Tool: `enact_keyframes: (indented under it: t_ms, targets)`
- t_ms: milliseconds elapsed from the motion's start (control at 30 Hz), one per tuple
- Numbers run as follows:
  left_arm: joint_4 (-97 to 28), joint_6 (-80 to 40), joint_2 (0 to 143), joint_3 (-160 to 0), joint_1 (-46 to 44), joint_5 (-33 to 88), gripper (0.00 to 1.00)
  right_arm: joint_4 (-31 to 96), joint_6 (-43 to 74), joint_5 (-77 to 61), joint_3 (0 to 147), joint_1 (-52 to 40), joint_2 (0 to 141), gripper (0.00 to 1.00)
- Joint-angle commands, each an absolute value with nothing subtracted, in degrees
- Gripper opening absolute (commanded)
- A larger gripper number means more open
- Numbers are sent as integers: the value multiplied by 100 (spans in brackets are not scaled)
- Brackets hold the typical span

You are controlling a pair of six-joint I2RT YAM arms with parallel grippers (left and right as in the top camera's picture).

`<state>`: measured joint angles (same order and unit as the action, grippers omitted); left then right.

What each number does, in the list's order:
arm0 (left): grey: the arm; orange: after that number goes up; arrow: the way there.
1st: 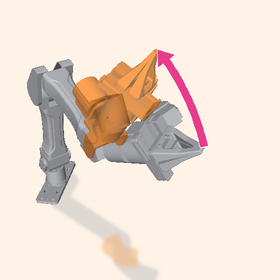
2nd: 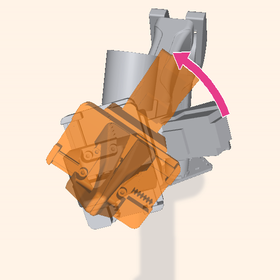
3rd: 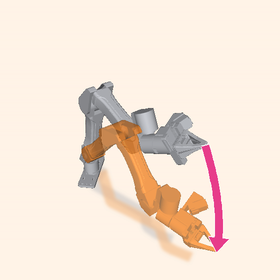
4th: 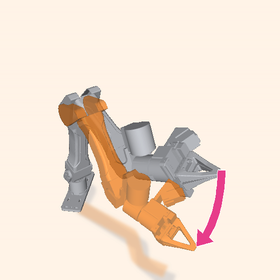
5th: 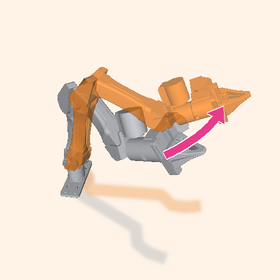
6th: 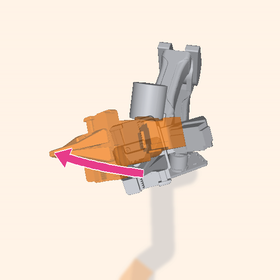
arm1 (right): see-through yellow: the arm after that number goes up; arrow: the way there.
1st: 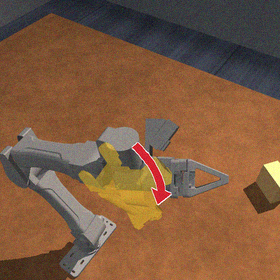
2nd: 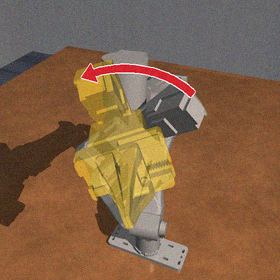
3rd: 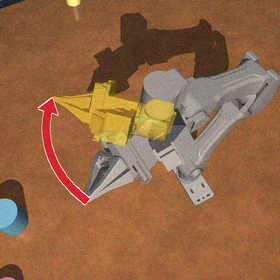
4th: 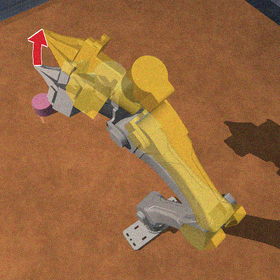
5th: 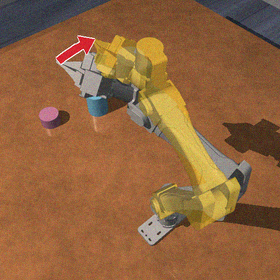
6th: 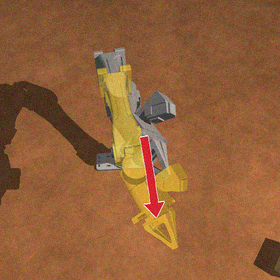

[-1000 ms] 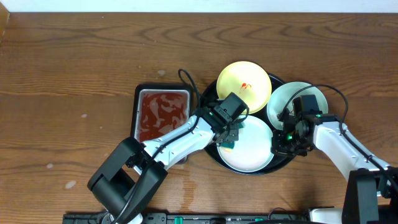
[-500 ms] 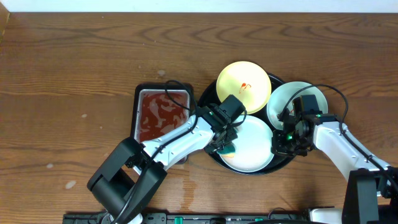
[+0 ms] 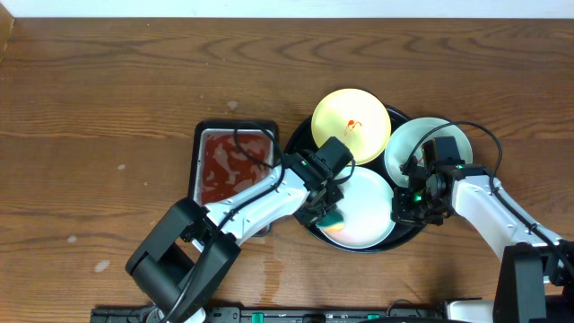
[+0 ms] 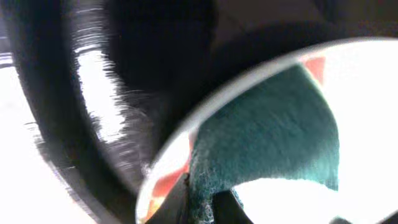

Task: Clean dirty plates on tray and stack at the side

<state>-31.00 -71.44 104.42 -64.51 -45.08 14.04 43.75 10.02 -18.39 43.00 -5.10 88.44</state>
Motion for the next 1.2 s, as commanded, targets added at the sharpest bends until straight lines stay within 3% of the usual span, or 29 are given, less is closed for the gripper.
enact_keyframes:
  t_ms: [0, 100, 267, 500, 933, 1167]
  targets:
    - [-2467, -5245, 10468, -6407, -4445, 1304, 7, 4436, 934, -1634, 4276, -504, 8884, 1]
    - [-1920, -3597, 10468, -6407, -4442, 1293, 7, 4442, 937, -1636, 4276, -504, 8884, 1]
    - [-1787, -2344, 10468, -6407, -4445, 1243, 8, 4442, 937, -1636, 4276, -504, 8884, 1]
    - [-2001, -2241, 10471, -6407, -4445, 530, 8, 4456, 937, -1636, 4276, -504, 8884, 1]
    - [-1490, 438, 10495, -6407, -4445, 1007, 7, 4460, 939, -1636, 4276, -504, 8884, 1]
    - [-1750, 600, 10560, -6407, -4445, 1142, 7, 4458, 937, -1636, 4276, -504, 8884, 1]
